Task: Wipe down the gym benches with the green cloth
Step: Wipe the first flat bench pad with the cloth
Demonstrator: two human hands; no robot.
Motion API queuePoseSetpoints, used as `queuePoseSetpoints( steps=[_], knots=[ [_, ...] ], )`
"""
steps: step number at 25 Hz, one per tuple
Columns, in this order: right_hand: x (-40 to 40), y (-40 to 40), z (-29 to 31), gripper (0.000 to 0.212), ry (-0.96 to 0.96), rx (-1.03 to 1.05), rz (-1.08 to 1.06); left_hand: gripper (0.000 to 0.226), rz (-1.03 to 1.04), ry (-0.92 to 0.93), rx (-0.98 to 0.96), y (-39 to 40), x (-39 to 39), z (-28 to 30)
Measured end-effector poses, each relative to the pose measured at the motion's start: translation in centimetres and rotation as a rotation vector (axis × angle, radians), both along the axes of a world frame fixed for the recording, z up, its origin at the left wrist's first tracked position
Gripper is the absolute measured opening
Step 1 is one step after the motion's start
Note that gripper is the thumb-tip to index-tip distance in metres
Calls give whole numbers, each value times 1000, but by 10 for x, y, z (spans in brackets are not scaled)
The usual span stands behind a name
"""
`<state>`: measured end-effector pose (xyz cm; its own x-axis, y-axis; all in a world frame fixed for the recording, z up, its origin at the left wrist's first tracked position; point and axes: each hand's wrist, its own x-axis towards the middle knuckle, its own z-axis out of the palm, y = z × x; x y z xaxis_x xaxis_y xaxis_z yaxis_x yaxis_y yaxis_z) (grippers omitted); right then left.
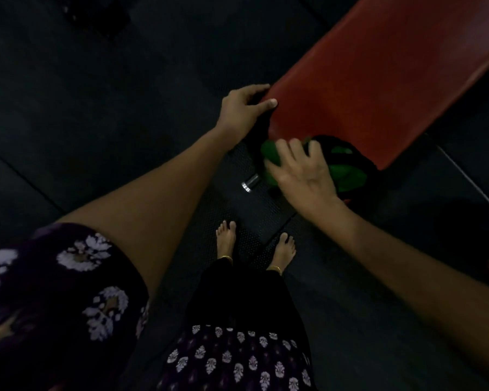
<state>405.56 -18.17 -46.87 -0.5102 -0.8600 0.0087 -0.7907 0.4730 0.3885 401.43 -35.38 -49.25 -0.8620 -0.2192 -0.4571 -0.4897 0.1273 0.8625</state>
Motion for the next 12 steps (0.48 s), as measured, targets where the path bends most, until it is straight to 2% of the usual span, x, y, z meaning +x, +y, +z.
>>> queuePoseSetpoints(
  steps=[2, 5, 7, 10, 12],
  knots=[
    [13, 46, 7, 34, -46, 23, 20, 48, -27, -35, 34, -8, 1, 0],
    [16, 75, 21, 48, -176, 90, -7, 45, -1, -70, 214, -11, 7, -1],
    [2, 43, 19, 44, -199, 85, -9, 42, 28, -89, 308, -11, 9, 0],
    [-19, -29, 14, 27, -193, 90, -33, 40, 15, -111, 357, -16, 4, 4],
    [-22, -32, 13, 28, -162, 91, -9, 39, 6, -128, 362, -17, 4, 6]
  ],
)
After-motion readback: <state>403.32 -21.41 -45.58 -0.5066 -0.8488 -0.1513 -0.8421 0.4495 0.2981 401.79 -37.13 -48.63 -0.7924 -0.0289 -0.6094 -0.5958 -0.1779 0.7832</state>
